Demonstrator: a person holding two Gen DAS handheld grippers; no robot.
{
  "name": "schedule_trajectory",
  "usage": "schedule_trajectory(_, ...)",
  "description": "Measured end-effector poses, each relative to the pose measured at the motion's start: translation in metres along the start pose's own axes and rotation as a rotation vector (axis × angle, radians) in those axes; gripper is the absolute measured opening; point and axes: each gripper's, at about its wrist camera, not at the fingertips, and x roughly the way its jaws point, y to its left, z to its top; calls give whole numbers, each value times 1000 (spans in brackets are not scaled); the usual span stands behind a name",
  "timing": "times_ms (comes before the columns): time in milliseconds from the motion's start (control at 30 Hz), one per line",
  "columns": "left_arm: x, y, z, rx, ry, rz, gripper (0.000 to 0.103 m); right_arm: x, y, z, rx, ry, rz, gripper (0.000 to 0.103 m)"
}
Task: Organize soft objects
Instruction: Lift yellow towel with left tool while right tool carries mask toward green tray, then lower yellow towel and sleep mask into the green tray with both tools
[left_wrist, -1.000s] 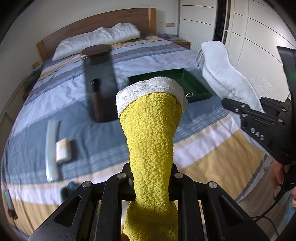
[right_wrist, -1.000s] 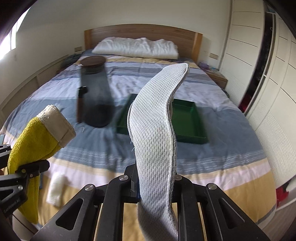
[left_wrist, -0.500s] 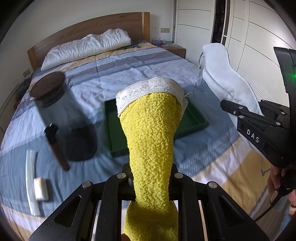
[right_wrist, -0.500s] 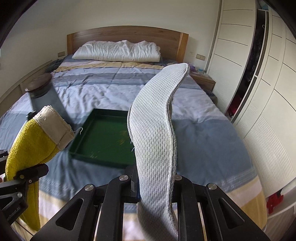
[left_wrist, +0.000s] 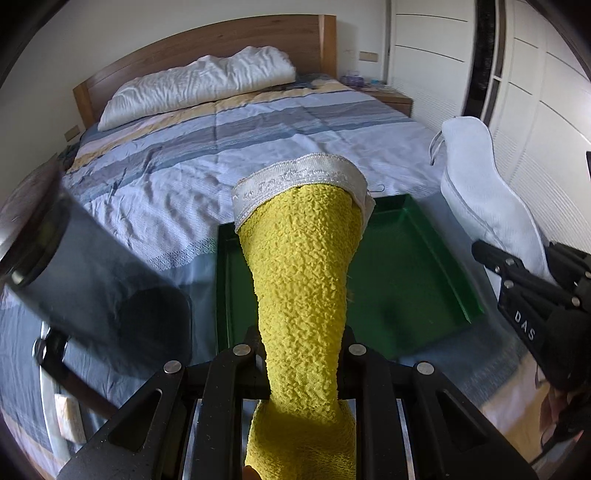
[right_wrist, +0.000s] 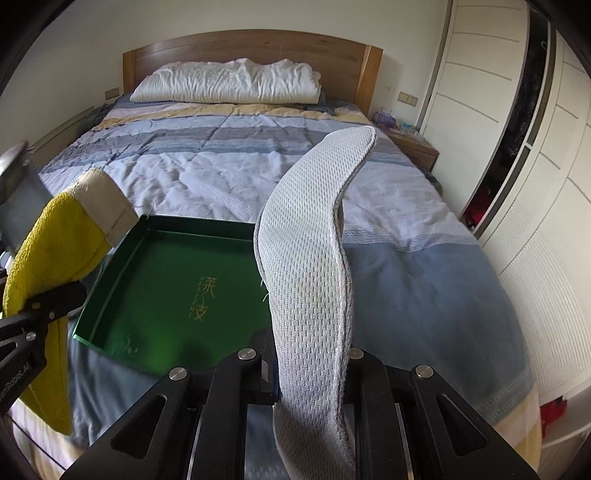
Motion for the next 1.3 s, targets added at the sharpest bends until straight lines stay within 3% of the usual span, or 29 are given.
schedule_trajectory(467, 54, 7, 14, -77, 61, 68, 15, 72, -2, 20, 10, 61, 40, 14)
schedule_trajectory(833, 82, 16, 31, -115, 85, 97, 16, 97, -5, 25, 52, 94, 125, 14)
schedule_trajectory(1300, 118, 23, 33, -83, 134, 117, 18, 138, -1, 28, 77, 146, 85, 15)
